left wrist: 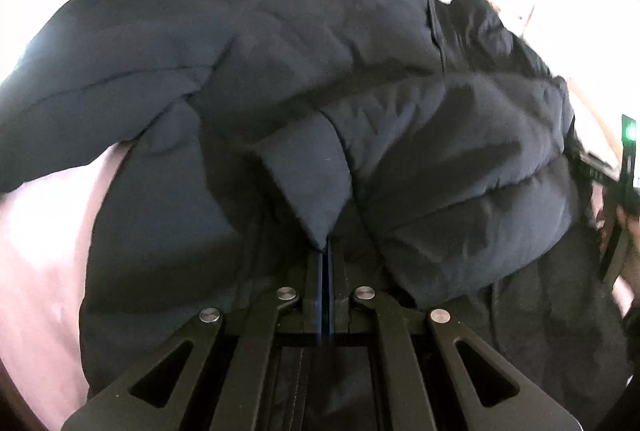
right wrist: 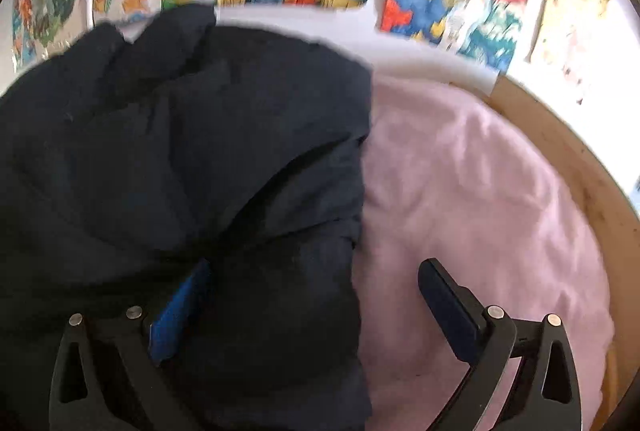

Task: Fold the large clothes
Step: 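Grasp the other sleeve with the left gripper and lift it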

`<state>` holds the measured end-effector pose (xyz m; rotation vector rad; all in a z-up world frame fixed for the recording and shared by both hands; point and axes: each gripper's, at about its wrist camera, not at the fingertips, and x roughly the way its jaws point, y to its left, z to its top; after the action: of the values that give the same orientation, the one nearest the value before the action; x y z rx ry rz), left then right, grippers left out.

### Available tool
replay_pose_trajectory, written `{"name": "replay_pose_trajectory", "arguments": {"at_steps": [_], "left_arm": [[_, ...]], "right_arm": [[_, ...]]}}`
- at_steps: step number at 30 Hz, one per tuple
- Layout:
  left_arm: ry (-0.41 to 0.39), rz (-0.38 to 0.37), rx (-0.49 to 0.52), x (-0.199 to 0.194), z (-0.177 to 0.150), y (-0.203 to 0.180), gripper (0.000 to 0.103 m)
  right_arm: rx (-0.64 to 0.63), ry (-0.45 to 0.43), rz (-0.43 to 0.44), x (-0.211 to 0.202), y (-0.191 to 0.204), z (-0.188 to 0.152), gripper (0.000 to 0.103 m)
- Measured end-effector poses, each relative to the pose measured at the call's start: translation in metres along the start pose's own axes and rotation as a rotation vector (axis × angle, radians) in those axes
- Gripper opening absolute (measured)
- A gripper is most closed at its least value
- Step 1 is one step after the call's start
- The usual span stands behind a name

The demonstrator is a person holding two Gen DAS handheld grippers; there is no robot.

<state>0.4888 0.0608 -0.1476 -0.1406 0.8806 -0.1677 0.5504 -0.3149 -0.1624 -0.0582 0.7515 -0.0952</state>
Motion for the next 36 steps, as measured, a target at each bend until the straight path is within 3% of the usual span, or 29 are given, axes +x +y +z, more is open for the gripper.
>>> {"name": "replay_pose_trajectory", "arguments": {"at_steps": [4,6,8,11,13,15,18,21,25,29,36], "left_arm": [[-0.031,0.016,-0.008,-0.004,0.013,0.005,0.000],[-0.015,0.009,-0.003,-0.003,0.007,0.005,0.001],[-0.008,-0.032,-0.031,-0.004,0.003,0.009,0.001],[-0.033,-0.052,-0.083,-0.027,0.001,0.022,0.007],[-0.040,-0.068,-0.103,-0.050,-0.003,0.034,0.020],[-0.062,-0.080,-0.151,-0.074,-0.009,0.051,0.054],[-0.170,-0.056,-0.295,-0.117,-0.023,0.093,0.063],[-0.309,0.003,-0.527,-0.156,-0.048,0.157,0.077],[-0.404,0.077,-0.826,-0.172,-0.064,0.233,0.081],[-0.432,-0.024,-1.097,-0.162,-0.073,0.289,0.081],[-0.465,0.005,-1.186,-0.164,-0.076,0.311,0.080]], "right_arm": [[0.045,-0.039,0.061,-0.029,-0.008,0.003,0.103],[-0.019,-0.045,0.062,-0.037,0.002,0.002,0.103],[-0.155,0.018,0.002,-0.023,0.021,-0.004,0.103],[-0.126,-0.005,0.021,-0.024,0.020,-0.013,0.103],[-0.098,-0.030,0.064,-0.036,0.014,-0.011,0.103],[-0.095,-0.050,0.099,-0.052,0.009,-0.008,0.103],[-0.088,-0.076,0.151,-0.084,0.010,-0.009,0.103],[-0.080,-0.085,0.239,-0.119,0.015,-0.013,0.103],[-0.029,-0.105,0.376,-0.153,0.023,-0.013,0.103],[-0.013,-0.101,0.503,-0.163,0.043,-0.013,0.103],[-0.075,-0.037,0.560,-0.149,0.079,-0.030,0.103]]}}
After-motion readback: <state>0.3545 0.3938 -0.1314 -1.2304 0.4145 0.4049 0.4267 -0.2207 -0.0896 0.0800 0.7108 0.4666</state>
